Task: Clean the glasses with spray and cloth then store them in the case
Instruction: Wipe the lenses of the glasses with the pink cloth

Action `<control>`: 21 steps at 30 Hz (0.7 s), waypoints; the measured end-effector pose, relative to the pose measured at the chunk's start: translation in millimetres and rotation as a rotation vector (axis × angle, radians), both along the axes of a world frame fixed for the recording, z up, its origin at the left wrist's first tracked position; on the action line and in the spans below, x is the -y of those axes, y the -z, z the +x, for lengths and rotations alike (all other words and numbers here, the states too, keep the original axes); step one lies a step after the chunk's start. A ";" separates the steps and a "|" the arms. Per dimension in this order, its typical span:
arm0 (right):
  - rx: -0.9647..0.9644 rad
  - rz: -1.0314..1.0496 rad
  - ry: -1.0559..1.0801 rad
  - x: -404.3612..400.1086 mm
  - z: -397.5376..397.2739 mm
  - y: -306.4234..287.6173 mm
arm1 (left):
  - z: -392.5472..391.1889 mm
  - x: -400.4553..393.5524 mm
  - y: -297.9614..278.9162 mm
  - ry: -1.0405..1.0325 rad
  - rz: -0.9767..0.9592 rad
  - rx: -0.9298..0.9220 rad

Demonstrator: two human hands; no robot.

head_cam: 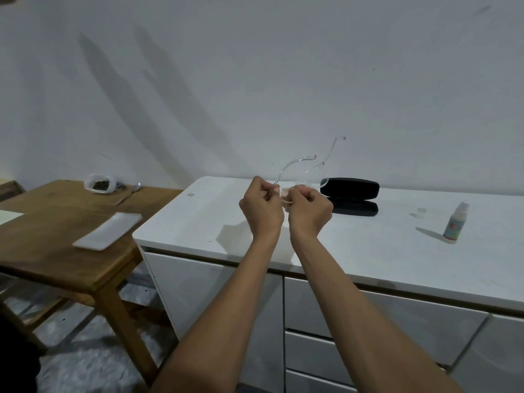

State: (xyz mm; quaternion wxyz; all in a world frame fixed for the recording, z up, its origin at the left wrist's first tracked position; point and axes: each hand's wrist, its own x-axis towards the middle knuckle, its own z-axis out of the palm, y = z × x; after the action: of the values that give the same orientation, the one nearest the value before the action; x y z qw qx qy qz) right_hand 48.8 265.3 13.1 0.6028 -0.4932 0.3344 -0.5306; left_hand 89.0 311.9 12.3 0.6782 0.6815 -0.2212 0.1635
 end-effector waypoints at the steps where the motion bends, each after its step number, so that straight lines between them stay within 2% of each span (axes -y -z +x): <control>1: 0.047 0.044 0.000 0.9 4.0 -2.5 | -2.9 1.5 -1.3 0.013 -0.008 0.006; 4: 0.175 0.131 -0.080 5.0 7.6 -11.4 | -7.2 4.2 -8.6 0.024 -0.027 0.026; 7: 0.197 0.098 -0.297 10.7 2.2 -15.8 | -0.2 3.9 -18.8 0.017 -0.031 0.062; 10: 0.102 0.032 -0.462 23.0 -6.5 -15.9 | 9.6 1.5 -23.1 0.039 0.003 0.081; 14: -0.091 -0.076 -0.553 32.5 -18.1 -15.8 | 22.1 -6.2 -18.4 0.061 0.061 0.051; 16: -0.121 -0.079 -0.510 30.7 -18.9 -14.5 | 23.7 -8.4 -15.3 0.061 0.074 0.025; 21: -0.072 -0.020 -0.135 11.8 -7.2 -8.4 | 17.8 -4.5 -11.6 0.047 0.033 0.015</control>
State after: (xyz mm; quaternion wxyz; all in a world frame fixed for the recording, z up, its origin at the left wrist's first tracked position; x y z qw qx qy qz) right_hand 41.6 253.5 21.5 0.6199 -0.5392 0.3166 -0.4740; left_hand 106.9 316.4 23.9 0.6687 0.6859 -0.2451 0.1489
